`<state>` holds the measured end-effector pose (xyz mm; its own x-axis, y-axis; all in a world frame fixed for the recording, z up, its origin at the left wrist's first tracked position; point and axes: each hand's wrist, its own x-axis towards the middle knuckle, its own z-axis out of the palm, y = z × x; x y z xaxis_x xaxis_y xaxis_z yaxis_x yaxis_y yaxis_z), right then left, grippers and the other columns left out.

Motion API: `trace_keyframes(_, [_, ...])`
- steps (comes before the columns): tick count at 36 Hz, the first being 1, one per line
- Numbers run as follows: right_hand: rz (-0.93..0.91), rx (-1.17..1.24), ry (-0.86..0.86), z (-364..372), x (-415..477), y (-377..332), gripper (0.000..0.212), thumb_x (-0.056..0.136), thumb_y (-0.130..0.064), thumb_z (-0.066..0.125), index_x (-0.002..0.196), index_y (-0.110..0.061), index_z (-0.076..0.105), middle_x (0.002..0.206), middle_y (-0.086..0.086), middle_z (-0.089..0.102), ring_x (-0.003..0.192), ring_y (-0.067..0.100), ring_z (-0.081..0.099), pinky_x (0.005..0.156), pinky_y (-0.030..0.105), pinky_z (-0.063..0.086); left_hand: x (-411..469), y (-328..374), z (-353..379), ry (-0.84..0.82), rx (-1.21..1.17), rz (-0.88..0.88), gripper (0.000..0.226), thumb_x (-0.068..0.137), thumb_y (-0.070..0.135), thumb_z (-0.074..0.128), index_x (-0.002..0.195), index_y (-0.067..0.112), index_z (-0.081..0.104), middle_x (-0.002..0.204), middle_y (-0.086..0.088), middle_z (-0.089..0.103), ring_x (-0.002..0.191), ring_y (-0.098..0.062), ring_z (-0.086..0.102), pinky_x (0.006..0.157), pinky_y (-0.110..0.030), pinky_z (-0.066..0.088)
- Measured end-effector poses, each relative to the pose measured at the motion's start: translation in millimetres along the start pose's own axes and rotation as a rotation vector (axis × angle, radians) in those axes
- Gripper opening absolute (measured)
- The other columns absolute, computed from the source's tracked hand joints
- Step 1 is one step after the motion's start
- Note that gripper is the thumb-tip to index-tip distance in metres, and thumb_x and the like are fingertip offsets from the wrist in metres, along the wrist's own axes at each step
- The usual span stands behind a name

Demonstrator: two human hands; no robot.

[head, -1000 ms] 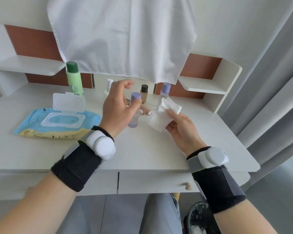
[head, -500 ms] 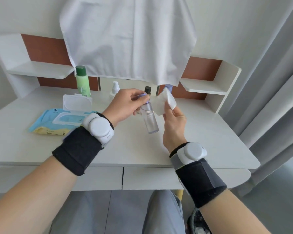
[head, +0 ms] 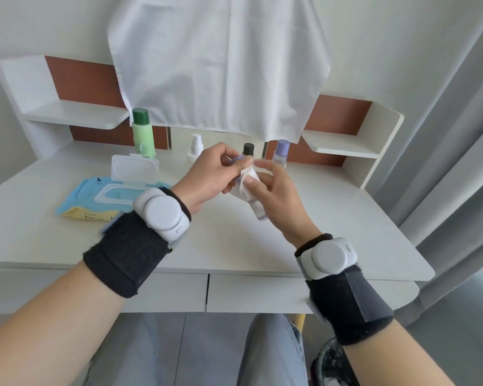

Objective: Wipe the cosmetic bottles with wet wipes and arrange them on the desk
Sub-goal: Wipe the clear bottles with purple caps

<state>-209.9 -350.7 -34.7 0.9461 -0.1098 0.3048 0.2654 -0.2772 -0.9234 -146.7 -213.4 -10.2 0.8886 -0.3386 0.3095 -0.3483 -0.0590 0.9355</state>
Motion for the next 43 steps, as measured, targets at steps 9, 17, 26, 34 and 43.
trace_keyframes(9, [0.046,-0.285,-0.271,-9,5,-18,0.009,0.095,-0.022,0.060,0.091,-0.017,0.066,0.076,-0.009,0.067,0.073,0.005,0.064,0.073,0.024,0.054,-8,-7,5,-0.075,0.168,0.134,0.016,0.085,0.026,0.072,0.087,0.022,0.056,0.081,0.006,0.058,0.052,0.005,0.051,0.055,-0.014,0.037])
trace_keyframes(17, [0.307,0.573,-0.619,-11,-6,-10,0.027,0.076,-0.018,0.068,0.091,-0.007,0.048,0.067,0.002,0.059,0.055,0.020,0.057,0.065,0.037,0.056,-13,8,-3,-0.324,-0.102,0.116,0.017,0.087,0.015,0.065,0.101,0.005,0.062,0.079,-0.001,0.062,0.066,-0.007,0.056,0.059,-0.016,0.045])
trace_keyframes(26, [0.338,0.558,-0.532,1,-11,-1,0.008,0.079,-0.014,0.054,0.086,-0.012,0.050,0.060,0.001,0.047,0.049,0.013,0.046,0.066,0.029,0.049,-14,1,-9,-0.308,-0.119,0.088,0.016,0.091,0.015,0.061,0.105,0.008,0.063,0.087,-0.014,0.061,0.068,-0.014,0.048,0.061,-0.019,0.040])
trace_keyframes(34, [0.161,-0.201,-0.165,10,-10,2,0.014,0.084,-0.009,0.059,0.076,-0.019,0.053,0.069,-0.002,0.056,0.056,0.015,0.055,0.056,0.023,0.045,-11,-4,-4,0.055,-0.028,0.067,0.008,0.090,0.011,0.065,0.096,0.006,0.066,0.075,0.003,0.061,0.055,0.008,0.053,0.056,-0.006,0.039])
trace_keyframes(43, [0.313,0.302,-0.390,6,-19,-13,0.010,0.074,-0.012,0.055,0.069,-0.012,0.048,0.050,0.001,0.045,0.041,0.017,0.040,0.059,0.031,0.043,-15,5,-16,-0.191,-0.189,0.044,0.010,0.094,0.013,0.057,0.100,0.012,0.065,0.082,-0.009,0.058,0.064,-0.018,0.039,0.062,-0.018,0.039])
